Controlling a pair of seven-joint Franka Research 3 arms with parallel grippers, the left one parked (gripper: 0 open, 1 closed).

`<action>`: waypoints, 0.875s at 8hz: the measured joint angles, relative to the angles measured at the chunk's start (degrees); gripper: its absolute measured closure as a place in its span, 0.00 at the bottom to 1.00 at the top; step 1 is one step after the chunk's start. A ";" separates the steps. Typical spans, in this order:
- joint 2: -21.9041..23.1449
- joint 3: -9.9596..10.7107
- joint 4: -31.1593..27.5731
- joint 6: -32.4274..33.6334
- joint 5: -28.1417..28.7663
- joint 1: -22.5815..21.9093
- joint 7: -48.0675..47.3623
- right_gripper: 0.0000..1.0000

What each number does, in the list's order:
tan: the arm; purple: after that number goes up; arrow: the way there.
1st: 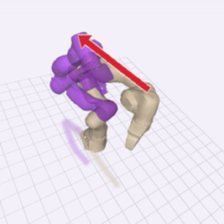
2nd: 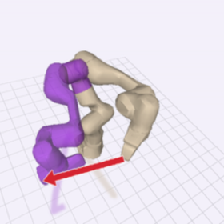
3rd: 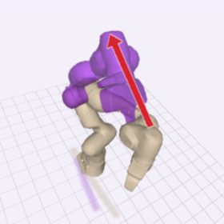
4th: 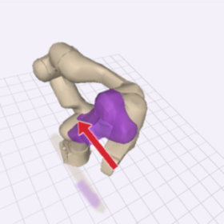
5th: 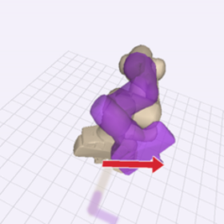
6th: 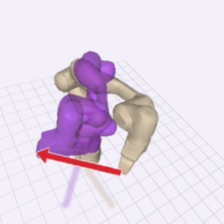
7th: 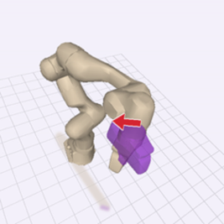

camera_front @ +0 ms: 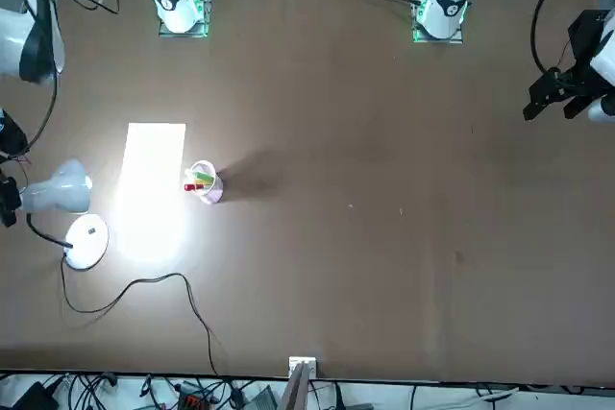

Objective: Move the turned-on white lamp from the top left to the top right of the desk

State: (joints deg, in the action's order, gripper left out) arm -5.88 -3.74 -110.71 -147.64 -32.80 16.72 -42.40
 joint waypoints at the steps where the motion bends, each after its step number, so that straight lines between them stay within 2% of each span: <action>1: 0.63 -0.11 1.73 4.66 1.18 -0.41 0.02 0.00; 3: 1.36 -0.65 8.43 16.97 7.85 -2.48 1.01 0.00; 7: 1.95 -0.66 20.28 40.99 25.39 -3.13 17.84 0.00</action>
State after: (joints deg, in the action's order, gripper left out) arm -3.92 -4.40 -90.42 -106.65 -7.41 13.59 -24.56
